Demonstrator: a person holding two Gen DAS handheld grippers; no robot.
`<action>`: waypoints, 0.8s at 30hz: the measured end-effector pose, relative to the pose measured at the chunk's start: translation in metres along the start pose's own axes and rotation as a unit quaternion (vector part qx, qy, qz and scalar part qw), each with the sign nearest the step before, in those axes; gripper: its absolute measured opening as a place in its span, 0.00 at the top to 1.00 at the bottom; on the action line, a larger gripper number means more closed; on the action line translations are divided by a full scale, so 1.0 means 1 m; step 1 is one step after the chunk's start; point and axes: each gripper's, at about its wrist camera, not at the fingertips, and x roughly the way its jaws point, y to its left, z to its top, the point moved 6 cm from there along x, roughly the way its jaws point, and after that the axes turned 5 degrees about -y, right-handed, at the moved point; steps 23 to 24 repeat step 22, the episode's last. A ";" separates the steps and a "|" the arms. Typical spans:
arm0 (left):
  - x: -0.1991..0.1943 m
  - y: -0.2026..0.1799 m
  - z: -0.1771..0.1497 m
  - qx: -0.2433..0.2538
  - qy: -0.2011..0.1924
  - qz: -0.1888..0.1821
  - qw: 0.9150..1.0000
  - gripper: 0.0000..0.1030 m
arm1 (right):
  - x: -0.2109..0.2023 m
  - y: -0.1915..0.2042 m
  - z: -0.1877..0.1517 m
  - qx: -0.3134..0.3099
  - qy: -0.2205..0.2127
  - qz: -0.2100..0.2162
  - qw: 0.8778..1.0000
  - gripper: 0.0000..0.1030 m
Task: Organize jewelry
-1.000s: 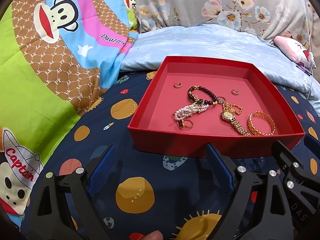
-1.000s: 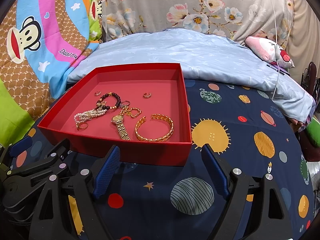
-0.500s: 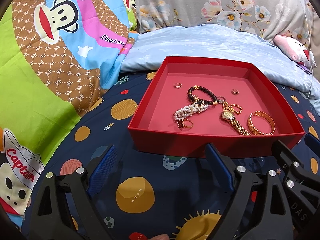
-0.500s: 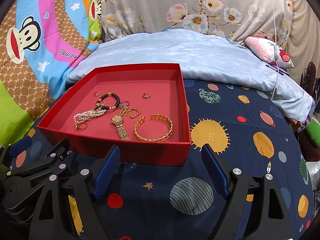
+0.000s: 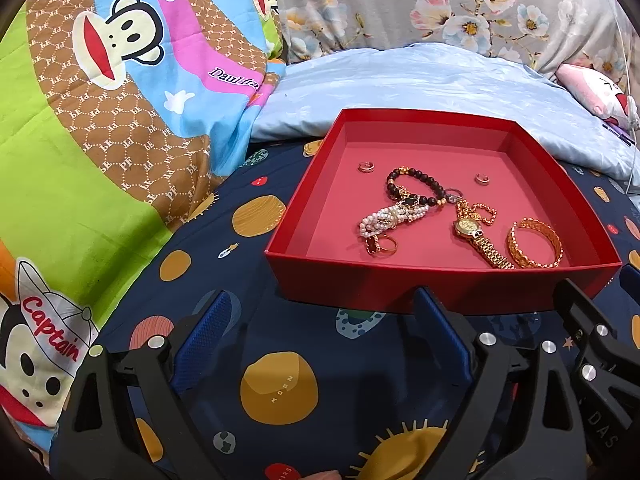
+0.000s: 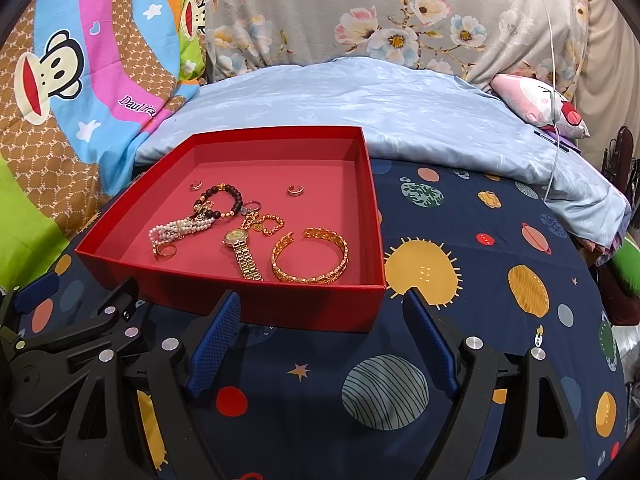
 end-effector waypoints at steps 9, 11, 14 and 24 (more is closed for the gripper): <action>0.002 -0.002 -0.002 -0.003 0.006 -0.013 1.000 0.13 | 0.000 0.002 -0.001 0.002 0.004 0.000 1.000 0.21; 0.002 -0.002 -0.002 -0.003 0.006 -0.012 1.000 0.13 | 0.001 0.003 -0.001 0.002 0.005 -0.001 1.000 0.21; 0.001 -0.002 -0.002 -0.002 0.004 -0.008 1.000 0.13 | 0.001 0.003 -0.001 0.001 0.004 -0.001 1.000 0.21; 0.002 -0.001 -0.002 -0.001 0.005 -0.003 1.000 0.13 | 0.002 0.002 -0.002 0.000 0.006 -0.003 1.000 0.21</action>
